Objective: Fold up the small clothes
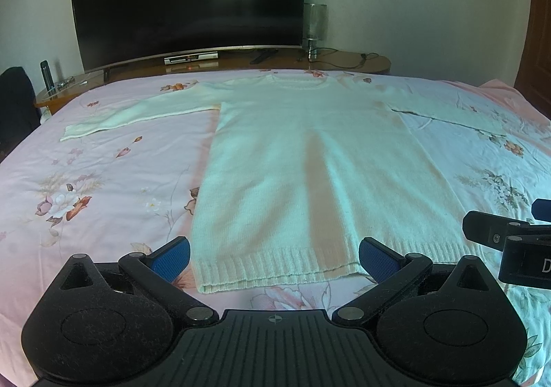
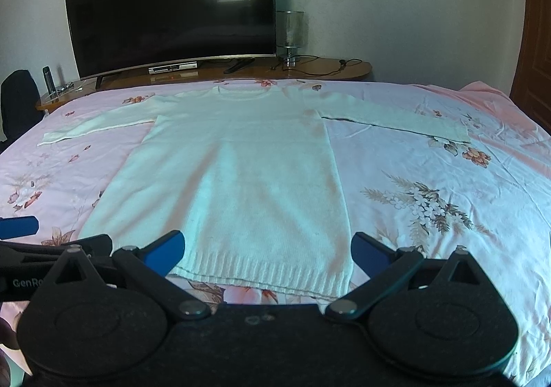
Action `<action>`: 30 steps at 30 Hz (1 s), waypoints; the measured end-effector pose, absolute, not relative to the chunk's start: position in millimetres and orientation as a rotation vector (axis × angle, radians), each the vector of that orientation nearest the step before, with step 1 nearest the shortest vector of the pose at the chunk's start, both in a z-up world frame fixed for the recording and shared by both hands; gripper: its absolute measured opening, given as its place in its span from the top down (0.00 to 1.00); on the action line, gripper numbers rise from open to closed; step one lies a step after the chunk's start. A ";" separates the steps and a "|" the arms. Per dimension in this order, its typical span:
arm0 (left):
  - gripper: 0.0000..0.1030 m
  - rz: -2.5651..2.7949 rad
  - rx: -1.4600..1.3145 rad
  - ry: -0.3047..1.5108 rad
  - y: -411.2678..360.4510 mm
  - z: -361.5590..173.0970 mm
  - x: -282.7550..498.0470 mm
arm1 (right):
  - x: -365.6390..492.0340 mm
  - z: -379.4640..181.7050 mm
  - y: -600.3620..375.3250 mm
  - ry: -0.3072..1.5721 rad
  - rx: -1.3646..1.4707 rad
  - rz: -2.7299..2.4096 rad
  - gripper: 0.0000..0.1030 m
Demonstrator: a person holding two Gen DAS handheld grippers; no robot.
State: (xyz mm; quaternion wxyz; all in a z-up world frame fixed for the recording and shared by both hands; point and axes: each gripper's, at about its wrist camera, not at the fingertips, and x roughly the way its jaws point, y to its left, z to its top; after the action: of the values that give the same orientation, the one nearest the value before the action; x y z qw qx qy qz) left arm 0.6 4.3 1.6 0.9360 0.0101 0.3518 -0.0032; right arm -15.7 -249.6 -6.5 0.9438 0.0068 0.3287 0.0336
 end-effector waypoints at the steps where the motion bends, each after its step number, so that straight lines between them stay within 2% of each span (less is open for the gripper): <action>1: 0.00 -0.006 0.021 0.719 4.3 1.6 0.6 | -15.4 -6.9 -249.8 0.670 0.014 0.068 0.00; 22: 0.00 -0.014 0.009 0.720 6.3 2.5 3.3 | -13.7 -7.9 -249.7 0.675 0.013 0.071 0.00; 30: 0.00 -0.066 -0.065 0.674 28.4 9.8 37.3 | -2.1 -4.0 -275.3 0.611 0.057 0.029 0.00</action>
State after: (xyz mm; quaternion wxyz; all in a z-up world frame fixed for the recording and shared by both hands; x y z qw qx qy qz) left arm 37.3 28.4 9.8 0.9426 -0.0316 0.3307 -0.0324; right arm -2.1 -275.3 -4.0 0.9532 0.0280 0.3008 0.0142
